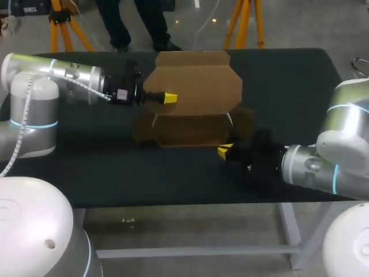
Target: Assemble the packaging by folding the flat box into shape, placing the metal phone stand inside, and closing the box properly
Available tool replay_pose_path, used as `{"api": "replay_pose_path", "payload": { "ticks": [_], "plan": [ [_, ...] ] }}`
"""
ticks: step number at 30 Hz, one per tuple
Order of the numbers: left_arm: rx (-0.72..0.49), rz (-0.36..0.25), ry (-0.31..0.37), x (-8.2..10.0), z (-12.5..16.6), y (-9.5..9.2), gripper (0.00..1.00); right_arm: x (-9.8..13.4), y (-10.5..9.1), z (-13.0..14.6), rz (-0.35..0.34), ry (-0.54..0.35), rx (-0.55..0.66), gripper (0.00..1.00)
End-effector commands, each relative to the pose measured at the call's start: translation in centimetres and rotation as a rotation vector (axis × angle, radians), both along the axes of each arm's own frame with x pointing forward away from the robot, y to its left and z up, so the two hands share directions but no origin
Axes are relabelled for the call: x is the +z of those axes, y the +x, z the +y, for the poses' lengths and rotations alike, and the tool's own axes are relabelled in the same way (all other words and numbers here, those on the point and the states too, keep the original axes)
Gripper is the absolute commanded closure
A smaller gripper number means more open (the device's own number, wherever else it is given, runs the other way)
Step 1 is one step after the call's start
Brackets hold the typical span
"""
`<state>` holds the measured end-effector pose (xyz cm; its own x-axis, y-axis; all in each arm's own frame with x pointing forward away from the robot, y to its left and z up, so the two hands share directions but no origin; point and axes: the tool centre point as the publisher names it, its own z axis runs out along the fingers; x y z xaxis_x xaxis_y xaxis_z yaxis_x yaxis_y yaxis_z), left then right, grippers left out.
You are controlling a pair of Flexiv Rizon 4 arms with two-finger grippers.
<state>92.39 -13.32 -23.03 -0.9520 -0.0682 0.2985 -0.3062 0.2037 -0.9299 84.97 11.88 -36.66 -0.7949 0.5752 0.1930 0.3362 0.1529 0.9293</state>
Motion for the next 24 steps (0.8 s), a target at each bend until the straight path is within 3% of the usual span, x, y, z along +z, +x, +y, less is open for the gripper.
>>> {"api": "replay_pose_path", "payload": {
  "ticks": [1, 13, 16, 24],
  "plan": [
    [-0.001, 0.000, 0.000, -0.3, 0.0, 0.0, 1.00, 1.4, -1.1, -2.5, 0.010, 0.018, 0.052, 0.70],
    [-0.001, 0.000, 0.000, -0.3, 0.0, 0.0, 1.00, 1.5, -2.7, -6.7, -0.023, -0.058, 0.029, 0.53],
    [-0.001, 0.000, 0.000, -0.3, 0.0, 0.0, 1.00, 1.9, -2.9, -7.7, -0.048, -0.058, 0.019, 0.40],
    [-0.001, 0.000, 0.000, -0.3, 0.0, 0.0, 1.00, 2.0, -1.7, -10.3, -0.072, -0.055, 0.005, 0.39]
  ]
}}
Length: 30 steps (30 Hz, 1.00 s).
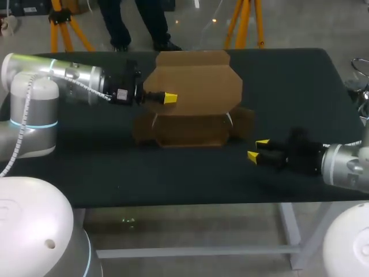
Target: Assemble the packaging by folding the flat box into shape, placing the metal phone stand inside, and closing the box properly
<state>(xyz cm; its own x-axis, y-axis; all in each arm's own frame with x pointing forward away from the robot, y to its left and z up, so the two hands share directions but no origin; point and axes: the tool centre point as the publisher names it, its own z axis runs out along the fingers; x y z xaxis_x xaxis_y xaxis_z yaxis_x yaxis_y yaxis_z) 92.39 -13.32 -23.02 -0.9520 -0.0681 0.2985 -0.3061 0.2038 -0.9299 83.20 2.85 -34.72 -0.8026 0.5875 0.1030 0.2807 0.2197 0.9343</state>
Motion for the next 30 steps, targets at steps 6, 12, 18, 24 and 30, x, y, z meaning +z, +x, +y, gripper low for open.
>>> {"api": "replay_pose_path", "payload": {
  "ticks": [6, 12, 18, 24, 30],
  "plan": [
    [-0.001, 0.000, 0.000, -0.3, 0.0, 0.0, 1.00, -0.1, 2.4, -2.8, -0.022, 0.020, -0.001, 0.41],
    [-0.001, 0.000, 0.000, -0.3, 0.0, 0.0, 1.00, -0.1, 4.3, -3.5, -0.035, 0.008, 0.008, 0.42],
    [-0.001, 0.000, 0.000, -0.3, 0.0, 0.0, 1.00, -0.3, 6.1, -3.5, -0.039, -0.001, 0.037, 0.40],
    [-0.001, 0.000, 0.000, -0.3, 0.0, 0.0, 1.00, -0.7, 7.9, -3.4, -0.036, -0.001, 0.068, 0.38],
    [-0.001, 0.000, 0.000, -0.3, 0.0, 0.0, 1.00, -1.2, 9.3, -2.6, -0.037, -0.003, 0.116, 0.36]
  ]
}}
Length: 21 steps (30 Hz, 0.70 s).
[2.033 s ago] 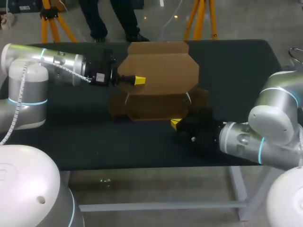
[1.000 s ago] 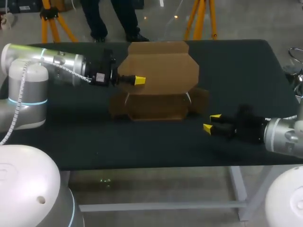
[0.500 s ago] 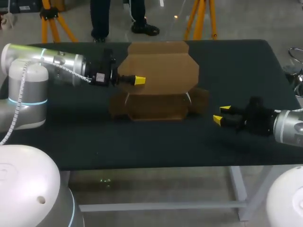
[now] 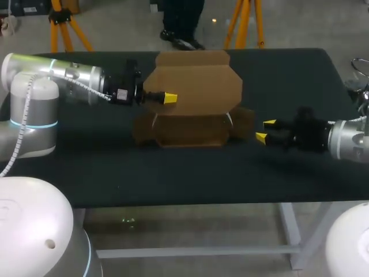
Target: Assemble the packaging by folding the flat box into shape, placing the metal phone stand inside, and closing the box properly
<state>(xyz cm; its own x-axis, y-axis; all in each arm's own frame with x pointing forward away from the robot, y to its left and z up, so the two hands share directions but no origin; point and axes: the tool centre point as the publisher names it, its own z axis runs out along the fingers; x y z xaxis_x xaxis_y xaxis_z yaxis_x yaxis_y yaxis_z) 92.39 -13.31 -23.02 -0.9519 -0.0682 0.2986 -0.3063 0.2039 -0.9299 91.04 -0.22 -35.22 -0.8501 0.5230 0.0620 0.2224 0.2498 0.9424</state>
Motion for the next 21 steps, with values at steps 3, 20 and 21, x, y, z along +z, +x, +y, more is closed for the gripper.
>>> {"api": "replay_pose_path", "payload": {
  "ticks": [3, 20, 21],
  "plan": [
    [-0.001, 0.000, 0.000, -0.3, 0.0, 0.0, 1.00, -1.0, 2.1, 1.2, 0.004, 0.000, 0.058, 0.34],
    [-0.001, 0.000, 0.000, -0.3, 0.0, 0.0, 1.00, -2.0, 4.1, 4.0, 0.016, -0.005, 0.118, 0.76],
    [-0.001, 0.000, 0.000, -0.3, 0.0, 0.0, 1.00, -2.0, 4.1, 4.1, 0.017, -0.005, 0.118, 0.82]
  ]
}}
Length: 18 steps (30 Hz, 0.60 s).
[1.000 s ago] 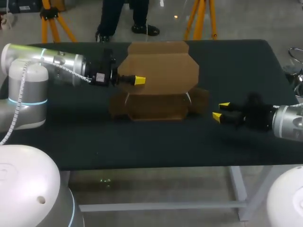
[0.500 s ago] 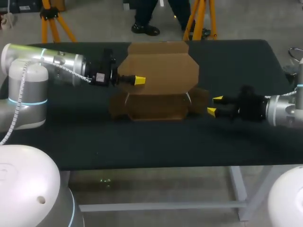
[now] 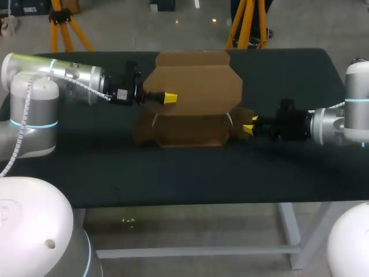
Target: Assemble the packaging by folding the flat box into shape, placing the metal phone stand inside, and closing the box properly
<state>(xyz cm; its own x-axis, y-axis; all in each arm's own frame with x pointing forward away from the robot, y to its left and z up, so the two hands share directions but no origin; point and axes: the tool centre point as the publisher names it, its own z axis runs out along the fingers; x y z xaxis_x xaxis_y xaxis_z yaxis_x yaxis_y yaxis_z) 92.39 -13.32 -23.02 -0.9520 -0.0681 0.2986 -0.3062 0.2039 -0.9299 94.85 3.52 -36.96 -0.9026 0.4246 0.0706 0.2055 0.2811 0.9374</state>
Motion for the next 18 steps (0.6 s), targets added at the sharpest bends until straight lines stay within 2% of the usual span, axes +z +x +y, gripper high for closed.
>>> {"api": "replay_pose_path", "payload": {
  "ticks": [1, 2, 3, 18],
  "plan": [
    [-0.001, 0.000, 0.000, -0.3, 0.0, 0.0, 1.00, -0.3, 0.2, 0.5, 0.004, 0.003, 0.006, 0.88],
    [-0.001, 0.000, 0.000, -0.3, 0.0, 0.0, 1.00, -0.3, 0.1, 0.6, 0.005, 0.003, 0.005, 0.97],
    [-0.001, 0.000, 0.000, -0.3, 0.0, 0.0, 1.00, -0.2, 0.0, 0.7, 0.004, 0.004, 0.005, 1.00],
    [-0.001, 0.000, 0.000, -0.3, 0.0, 0.0, 1.00, -0.1, -2.0, 2.3, 0.001, 0.008, -0.020, 1.00]
  ]
}}
